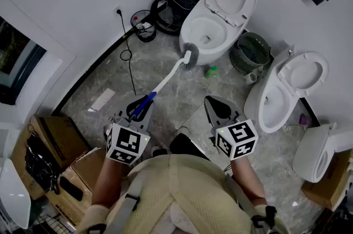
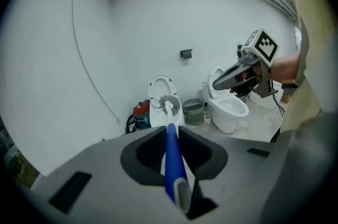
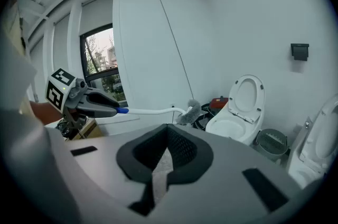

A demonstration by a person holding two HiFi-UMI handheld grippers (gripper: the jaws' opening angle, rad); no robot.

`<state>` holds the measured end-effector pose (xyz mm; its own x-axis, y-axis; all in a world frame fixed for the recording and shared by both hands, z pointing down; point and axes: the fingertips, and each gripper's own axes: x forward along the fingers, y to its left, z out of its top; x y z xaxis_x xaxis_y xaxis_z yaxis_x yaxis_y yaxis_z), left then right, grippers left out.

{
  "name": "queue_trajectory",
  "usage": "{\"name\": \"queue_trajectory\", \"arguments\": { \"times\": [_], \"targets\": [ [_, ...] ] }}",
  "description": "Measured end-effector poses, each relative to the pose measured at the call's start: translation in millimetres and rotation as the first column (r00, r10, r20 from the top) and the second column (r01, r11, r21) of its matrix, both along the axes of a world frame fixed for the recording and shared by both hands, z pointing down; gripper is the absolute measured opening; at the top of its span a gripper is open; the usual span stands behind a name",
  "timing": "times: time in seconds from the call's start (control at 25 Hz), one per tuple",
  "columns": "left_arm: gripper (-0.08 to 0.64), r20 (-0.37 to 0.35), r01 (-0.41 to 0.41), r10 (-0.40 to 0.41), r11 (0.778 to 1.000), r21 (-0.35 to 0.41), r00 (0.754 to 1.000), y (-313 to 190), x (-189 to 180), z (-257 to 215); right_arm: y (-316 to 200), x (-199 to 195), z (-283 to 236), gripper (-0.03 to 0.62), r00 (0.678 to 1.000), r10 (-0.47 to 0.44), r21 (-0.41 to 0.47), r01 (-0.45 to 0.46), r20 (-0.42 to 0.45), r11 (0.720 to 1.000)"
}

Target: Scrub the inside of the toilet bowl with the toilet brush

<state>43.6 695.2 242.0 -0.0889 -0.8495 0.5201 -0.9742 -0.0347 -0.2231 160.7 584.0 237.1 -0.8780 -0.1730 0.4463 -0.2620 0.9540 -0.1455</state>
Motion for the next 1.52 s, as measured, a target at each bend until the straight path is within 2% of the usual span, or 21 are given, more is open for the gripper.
{"name": "queue_trajectory", "arguments": {
  "times": [0.4, 0.6, 0.76, 1.0, 1.24, 1.52],
  "targets": [
    [0.078, 0.021, -0.028, 0.029, 0.999, -0.036, 0.999, -71, 17, 9, -54, 7, 17, 0.015, 0.998, -0.047, -0.041, 0.045, -0.048, 0.998],
    [0.078, 0.028, -0.041, 0.042, 0.998, -0.057, 0.999, -94, 16, 14, -69, 3, 22, 0.015, 0.997, -0.054, -0.092, 0.049, -0.047, 0.995],
    [0.078, 0.044, -0.052, 0.055, 0.996, -0.073, 0.998, -113, 9, 17, -83, 1, 27, 0.015, 0.998, -0.044, -0.098, 0.038, -0.054, 0.994],
    [0.078, 0.034, -0.102, 0.107, 0.987, -0.124, 0.994, -145, -20, 39, -109, -14, 41, 0.015, 0.997, 0.004, -0.124, -0.014, -0.078, 0.992],
    [0.078, 0.056, -0.221, 0.232, 0.963, -0.152, 0.971, -214, -54, 61, -164, -44, 56, 0.015, 0.991, 0.089, -0.171, -0.106, -0.103, 0.980],
    [0.078, 0.037, -0.317, 0.329, 0.931, -0.181, 0.944, -297, -125, 73, -242, -112, 66, 0.015, 0.975, 0.192, -0.226, -0.214, -0.115, 0.950]
  ]
}}
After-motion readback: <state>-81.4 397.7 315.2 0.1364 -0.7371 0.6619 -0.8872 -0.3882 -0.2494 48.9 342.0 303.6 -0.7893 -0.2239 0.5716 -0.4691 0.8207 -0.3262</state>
